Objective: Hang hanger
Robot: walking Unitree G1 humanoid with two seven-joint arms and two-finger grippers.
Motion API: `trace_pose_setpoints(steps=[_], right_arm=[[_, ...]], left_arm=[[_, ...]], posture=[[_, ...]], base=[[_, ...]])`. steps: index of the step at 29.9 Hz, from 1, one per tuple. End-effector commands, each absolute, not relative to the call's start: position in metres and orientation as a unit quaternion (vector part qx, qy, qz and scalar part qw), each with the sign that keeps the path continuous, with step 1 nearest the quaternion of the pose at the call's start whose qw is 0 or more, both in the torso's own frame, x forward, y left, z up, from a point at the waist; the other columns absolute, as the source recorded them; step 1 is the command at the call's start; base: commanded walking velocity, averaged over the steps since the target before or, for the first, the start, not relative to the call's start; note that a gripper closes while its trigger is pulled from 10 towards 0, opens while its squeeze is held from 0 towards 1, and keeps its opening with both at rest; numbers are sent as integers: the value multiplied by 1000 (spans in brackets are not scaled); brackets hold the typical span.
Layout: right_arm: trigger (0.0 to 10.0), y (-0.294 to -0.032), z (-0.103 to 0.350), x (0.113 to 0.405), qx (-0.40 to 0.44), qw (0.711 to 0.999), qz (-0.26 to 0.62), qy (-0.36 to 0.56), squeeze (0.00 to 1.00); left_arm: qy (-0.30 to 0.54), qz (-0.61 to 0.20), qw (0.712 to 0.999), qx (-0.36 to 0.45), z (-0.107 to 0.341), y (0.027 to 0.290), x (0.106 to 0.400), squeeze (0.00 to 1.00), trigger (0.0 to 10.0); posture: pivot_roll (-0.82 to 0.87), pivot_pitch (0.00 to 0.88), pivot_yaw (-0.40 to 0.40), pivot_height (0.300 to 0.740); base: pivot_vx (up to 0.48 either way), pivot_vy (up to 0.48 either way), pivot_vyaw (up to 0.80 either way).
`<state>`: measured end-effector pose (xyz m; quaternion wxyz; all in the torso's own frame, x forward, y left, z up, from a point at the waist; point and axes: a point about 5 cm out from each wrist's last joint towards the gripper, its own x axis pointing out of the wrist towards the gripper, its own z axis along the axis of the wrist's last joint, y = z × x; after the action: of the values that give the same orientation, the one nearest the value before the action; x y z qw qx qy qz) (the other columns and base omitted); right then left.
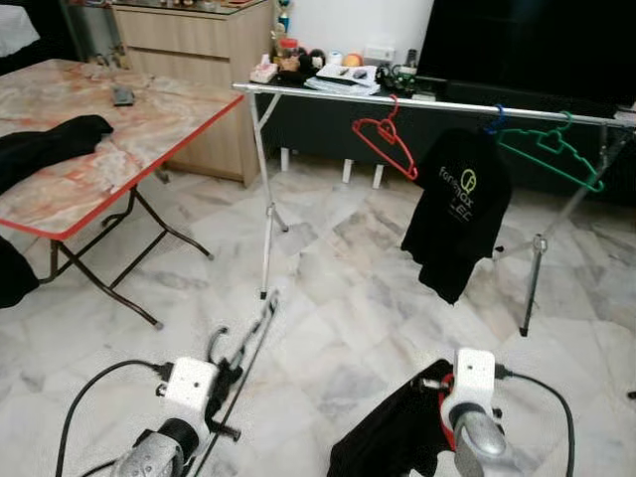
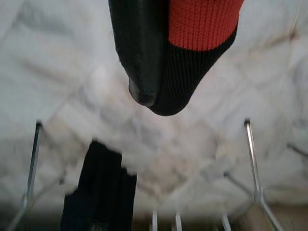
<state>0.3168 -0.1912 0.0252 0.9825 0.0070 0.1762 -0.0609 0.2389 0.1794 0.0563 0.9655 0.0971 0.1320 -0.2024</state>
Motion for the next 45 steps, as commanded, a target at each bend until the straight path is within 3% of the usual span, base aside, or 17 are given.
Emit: trace_pose_setpoints(steps=[1,4,5,8,12,27,36,38,41,45], right_arm=[[10000,-191,46,333,-7,989,-57,139,0],[10000,-191,65,346,-21,993,-53,106,0],[10000,-188,83,357,-18,995,-48,81,0],[10000,-181,94,366,-26,997,-32,71,0],[10000,-169,97,375,-65,988,-4,138,0],[10000,-152,105,383,-80,982,18,168,0],[10000,-154,108,385,-39,985,-22,166,0],[10000,-154,108,384,-34,985,-26,167,0],[10000,-152,104,383,-32,984,-27,172,0],[10000,-151,98,380,-35,983,-26,181,0]], left_arm=[[142,-248,950,122,59,174,239,0,10000],[155,-289,932,156,59,172,239,0,10000],[168,-328,913,177,59,168,237,0,10000],[172,-352,902,181,63,164,238,0,10000],[183,-406,876,187,71,157,241,0,10000],[191,-513,820,171,98,133,247,0,10000],[167,-551,805,145,115,112,252,0,10000],[159,-551,806,142,117,108,253,0,10000],[122,-529,831,119,128,102,259,0,10000],[117,-533,831,111,131,98,256,0,10000]], posture=[[114,54,-44,740],[120,52,-48,740],[124,51,-51,740],[124,46,-53,740],[124,39,-55,740],[152,16,-74,740],[157,3,-78,740],[156,2,-78,740],[150,0,-75,740],[156,1,-79,740]], base=[[0,0,0],[0,0,0],[0,0,0],[0,0,0],[0,0,0],[0,0,0],[0,0,0],[0,0,0],[0,0,0],[0,0,0]])
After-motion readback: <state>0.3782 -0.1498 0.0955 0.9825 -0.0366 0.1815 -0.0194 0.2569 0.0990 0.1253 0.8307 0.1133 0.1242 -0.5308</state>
